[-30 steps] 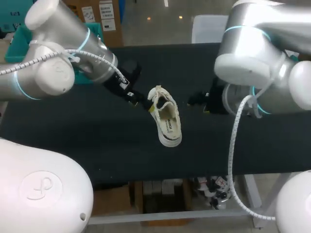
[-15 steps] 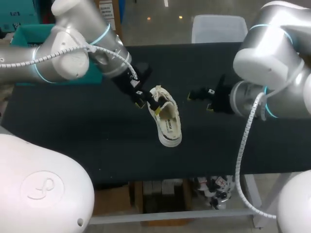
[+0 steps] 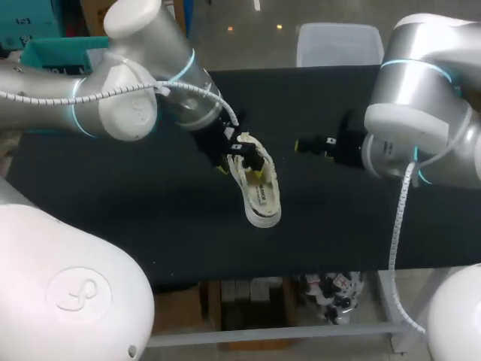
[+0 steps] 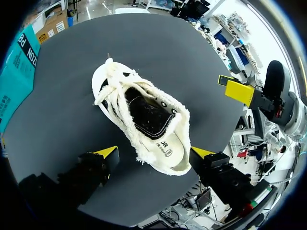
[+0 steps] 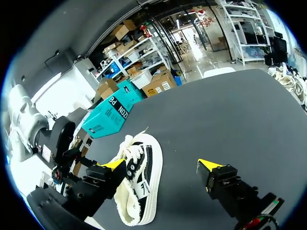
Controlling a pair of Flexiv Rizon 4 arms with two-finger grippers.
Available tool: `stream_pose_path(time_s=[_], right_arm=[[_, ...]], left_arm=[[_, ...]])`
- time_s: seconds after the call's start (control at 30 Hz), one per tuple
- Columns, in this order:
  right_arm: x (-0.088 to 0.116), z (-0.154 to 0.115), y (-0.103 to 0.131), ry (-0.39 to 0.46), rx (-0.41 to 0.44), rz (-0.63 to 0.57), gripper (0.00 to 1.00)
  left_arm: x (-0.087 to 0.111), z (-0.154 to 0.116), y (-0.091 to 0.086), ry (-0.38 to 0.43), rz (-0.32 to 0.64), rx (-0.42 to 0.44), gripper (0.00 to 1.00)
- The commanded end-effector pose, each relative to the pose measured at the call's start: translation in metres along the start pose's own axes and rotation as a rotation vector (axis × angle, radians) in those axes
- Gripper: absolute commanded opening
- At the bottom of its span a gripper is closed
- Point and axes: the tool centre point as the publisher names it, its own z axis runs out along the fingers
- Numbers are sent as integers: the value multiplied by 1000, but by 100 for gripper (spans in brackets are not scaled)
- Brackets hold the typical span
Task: Open the shoe tongue, take the insole out of the shoe, put the insole back into the shoe, and pack the shoe into the shoebox
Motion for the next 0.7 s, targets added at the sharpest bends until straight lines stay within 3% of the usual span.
stream_pose_path(time_s=[0.03, 0.2, 0.3, 0.7], right_arm=[[-12, 0, 15, 371, 802, 44, 100], [-17, 5, 25, 292, 897, 105, 100], [-18, 7, 26, 262, 952, 71, 100], [-31, 10, 37, 258, 1104, 106, 100]], left_arm=[[6, 1, 9, -59, -8, 16, 100], [2, 6, 9, -61, -31, 3, 100], [-2, 10, 7, -71, -48, -3, 100], [-12, 26, 0, -83, -91, -29, 100]])
